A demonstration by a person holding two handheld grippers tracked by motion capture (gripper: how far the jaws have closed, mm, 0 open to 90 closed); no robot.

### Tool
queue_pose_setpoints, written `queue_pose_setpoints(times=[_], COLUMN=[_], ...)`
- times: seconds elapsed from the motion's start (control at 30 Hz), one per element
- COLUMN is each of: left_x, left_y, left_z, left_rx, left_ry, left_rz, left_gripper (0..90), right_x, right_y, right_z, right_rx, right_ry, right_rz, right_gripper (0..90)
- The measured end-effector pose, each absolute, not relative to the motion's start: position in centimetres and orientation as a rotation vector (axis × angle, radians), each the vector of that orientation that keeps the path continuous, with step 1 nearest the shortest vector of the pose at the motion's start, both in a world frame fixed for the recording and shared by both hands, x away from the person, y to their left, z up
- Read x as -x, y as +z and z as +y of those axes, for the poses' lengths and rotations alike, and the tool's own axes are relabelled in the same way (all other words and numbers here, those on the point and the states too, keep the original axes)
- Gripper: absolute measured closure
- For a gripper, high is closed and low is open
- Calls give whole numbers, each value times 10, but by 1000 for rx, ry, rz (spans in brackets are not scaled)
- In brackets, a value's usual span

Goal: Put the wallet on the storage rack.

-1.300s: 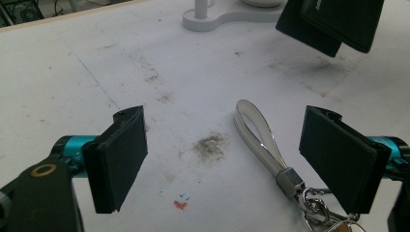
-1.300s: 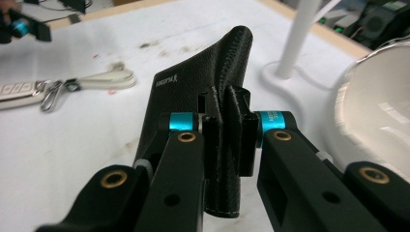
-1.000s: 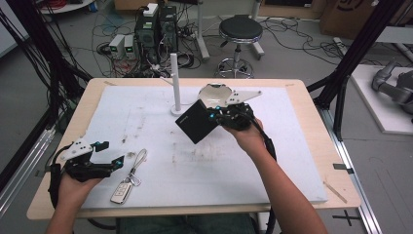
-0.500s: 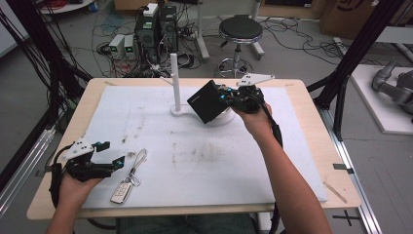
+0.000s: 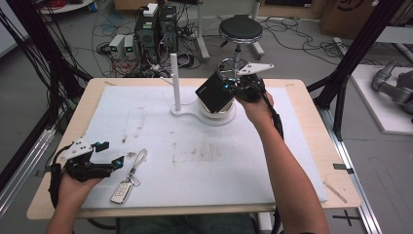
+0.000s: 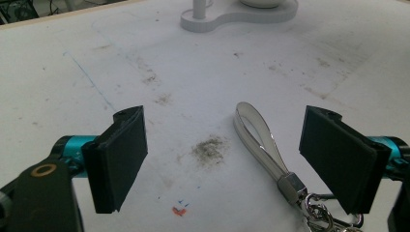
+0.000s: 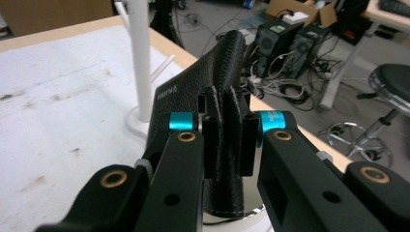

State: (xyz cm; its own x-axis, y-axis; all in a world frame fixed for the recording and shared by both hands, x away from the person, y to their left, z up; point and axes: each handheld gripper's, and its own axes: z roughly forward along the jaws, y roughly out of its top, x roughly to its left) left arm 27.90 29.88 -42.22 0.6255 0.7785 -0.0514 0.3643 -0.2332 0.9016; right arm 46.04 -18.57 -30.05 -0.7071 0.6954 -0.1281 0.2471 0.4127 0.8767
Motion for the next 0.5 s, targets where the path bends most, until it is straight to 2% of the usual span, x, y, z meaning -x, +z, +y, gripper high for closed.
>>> queue_pose_setpoints(times=[0.5], left_x=[-278], left_y=[-423], left_z=[301], left_rx=[-1836], left_ry=[515], left_rz=[927], left_gripper=[173], right_x=[-478], right_y=[-307], right_z=[-194], right_rx=[-855], right_ry=[1175], right_rz=[2156], right_gripper=[855])
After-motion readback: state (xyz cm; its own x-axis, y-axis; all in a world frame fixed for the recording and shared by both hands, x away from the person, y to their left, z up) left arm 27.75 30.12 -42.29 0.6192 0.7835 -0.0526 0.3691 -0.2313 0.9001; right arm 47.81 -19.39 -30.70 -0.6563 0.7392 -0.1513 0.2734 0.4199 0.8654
